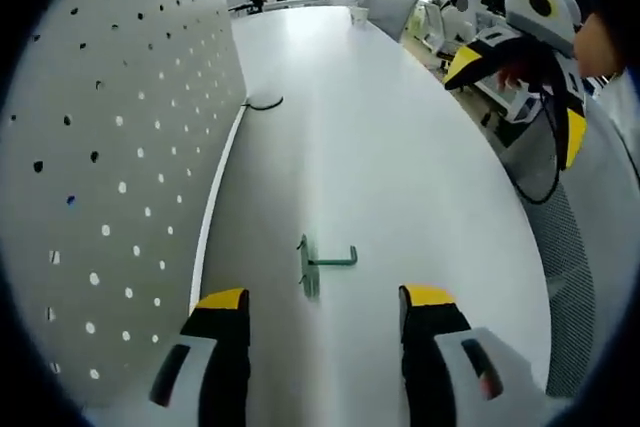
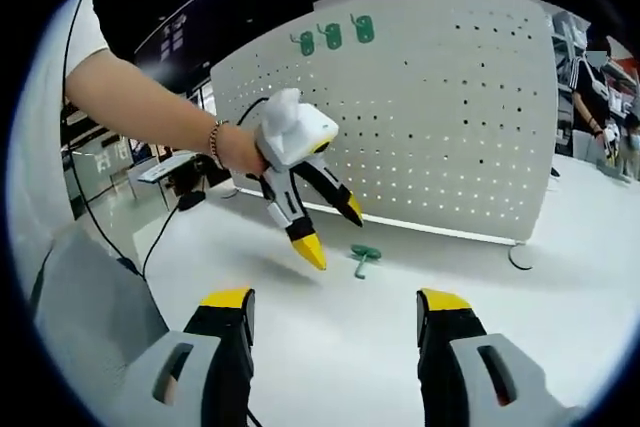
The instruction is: Insert the hook assembly into the mounting plate slot until the hook locks in place.
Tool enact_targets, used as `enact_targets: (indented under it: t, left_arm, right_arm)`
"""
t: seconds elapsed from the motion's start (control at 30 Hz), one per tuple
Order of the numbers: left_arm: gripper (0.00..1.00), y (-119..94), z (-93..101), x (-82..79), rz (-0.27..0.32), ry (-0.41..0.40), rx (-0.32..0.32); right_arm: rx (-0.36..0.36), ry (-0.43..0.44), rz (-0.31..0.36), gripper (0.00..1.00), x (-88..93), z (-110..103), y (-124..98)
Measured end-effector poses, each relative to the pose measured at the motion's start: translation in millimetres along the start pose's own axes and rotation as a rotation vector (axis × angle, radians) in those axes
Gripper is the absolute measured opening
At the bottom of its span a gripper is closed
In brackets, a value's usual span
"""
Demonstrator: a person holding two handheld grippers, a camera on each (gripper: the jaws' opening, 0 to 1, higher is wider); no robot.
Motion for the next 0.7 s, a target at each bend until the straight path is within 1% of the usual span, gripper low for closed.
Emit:
enact_targets:
  t: [0.13,0.23,0.4,0.53,0.63,0.7]
  left_arm:
    - [0.61,4.8,-1.1,0.2,-0.021,0.016,0.013]
    - [0.61,8.3,-1.7,0.1,-0.029,0.012,0.023]
    - [0.6,15.2,-1.7,2.3,-0.061,0.014,0.042]
    - [0.59,19.3,0.0,3.3,-0.079,0.023,0.062]
    - [0.57,21.0,0.5,4.1,-0.087,0.023,0.071]
    - [0.57,22.4,0.3,5.5,-0.092,0.022,0.073]
  right_arm:
    - [0.009,0.011,-0.005,0.63,1.4,1.9,-0.6]
    - [0.01,0.02,-0.007,0.63,2.3,2.0,-0.8]
    - [0.012,0.027,-0.009,0.63,3.6,2.4,-1.0]
    - [0.015,0.032,-0.008,0.63,3.6,2.9,-1.2]
    - [0.018,0.039,-0.005,0.63,3.8,3.7,-1.2]
    - [0.021,0.045,0.001,0.63,2.9,4.0,-1.4]
Point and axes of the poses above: the point that each gripper's makers call its tool centre point, and the gripper's own axes: y roughly forward along the fingers, z roughly to its right, x roughly out of its underside, the point moved 5 cm from there along -y, roughly backward along the fingers, and after that the axes turned 12 degrees about z, right-handed, at the moved point
